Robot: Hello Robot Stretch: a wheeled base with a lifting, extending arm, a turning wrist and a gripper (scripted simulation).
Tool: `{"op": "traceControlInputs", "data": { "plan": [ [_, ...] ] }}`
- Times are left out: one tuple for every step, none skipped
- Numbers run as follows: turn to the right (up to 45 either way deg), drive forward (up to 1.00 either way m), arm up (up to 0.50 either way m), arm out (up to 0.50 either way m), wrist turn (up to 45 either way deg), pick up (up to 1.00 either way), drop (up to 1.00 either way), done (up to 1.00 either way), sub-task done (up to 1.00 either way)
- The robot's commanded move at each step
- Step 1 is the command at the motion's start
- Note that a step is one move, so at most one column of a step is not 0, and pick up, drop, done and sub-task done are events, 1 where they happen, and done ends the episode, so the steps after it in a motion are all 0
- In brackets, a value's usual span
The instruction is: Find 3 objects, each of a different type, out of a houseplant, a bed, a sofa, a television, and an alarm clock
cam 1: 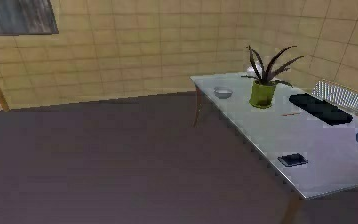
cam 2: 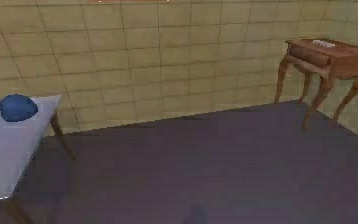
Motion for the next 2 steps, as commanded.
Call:
{"op": "traceControlInputs", "data": {
  "plan": [
    [0.0,0.60,0.00,0.00,0.0,0.00,0.00,0.00,0.00],
    [33.0,0.00,0.00,0.00,0.0,0.00,0.00,0.00,0.00]
  ]
}}
